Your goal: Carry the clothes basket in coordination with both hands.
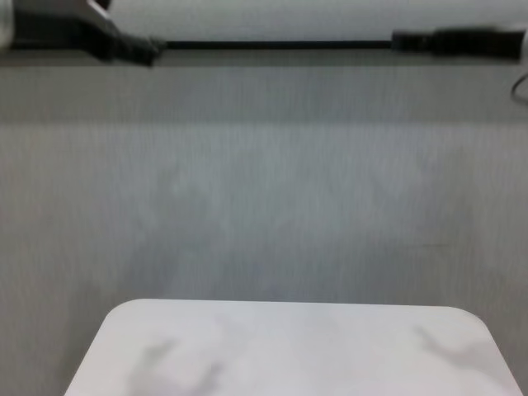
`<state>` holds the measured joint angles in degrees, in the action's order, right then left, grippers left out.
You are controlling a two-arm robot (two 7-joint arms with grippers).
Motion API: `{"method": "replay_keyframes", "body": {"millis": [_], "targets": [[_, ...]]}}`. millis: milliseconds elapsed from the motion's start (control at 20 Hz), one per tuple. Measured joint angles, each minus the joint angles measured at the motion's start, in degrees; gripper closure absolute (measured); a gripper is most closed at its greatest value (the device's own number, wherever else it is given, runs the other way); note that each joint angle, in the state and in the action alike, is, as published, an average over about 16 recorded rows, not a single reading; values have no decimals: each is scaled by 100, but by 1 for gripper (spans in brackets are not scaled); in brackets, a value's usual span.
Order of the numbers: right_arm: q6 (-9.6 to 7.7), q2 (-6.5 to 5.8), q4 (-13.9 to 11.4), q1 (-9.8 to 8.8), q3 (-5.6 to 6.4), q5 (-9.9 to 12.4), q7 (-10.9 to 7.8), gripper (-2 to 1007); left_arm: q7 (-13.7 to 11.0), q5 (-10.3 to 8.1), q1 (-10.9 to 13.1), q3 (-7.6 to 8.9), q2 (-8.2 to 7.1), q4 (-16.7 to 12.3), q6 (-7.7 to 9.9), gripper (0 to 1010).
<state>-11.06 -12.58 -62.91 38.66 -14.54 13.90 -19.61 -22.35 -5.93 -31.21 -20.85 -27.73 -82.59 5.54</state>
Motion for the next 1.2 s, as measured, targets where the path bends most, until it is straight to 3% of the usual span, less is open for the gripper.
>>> {"method": "replay_keyframes", "body": {"millis": [250,500,750,1200], "targets": [[-29,206,526,62,-191,-159,176,0,98,95,41,-11,241,456,45,8],[-120,387,989,89,-324,-318,322,0,82,79,182,6,433,754,118,8],[-251,473,1246,85,-317,-399,373,0,-67,63,266,-17,542,987,131,8],[-333,516,1468,144,-244,-461,308,0,-351,12,219,-102,660,1321,-63,8]]}}
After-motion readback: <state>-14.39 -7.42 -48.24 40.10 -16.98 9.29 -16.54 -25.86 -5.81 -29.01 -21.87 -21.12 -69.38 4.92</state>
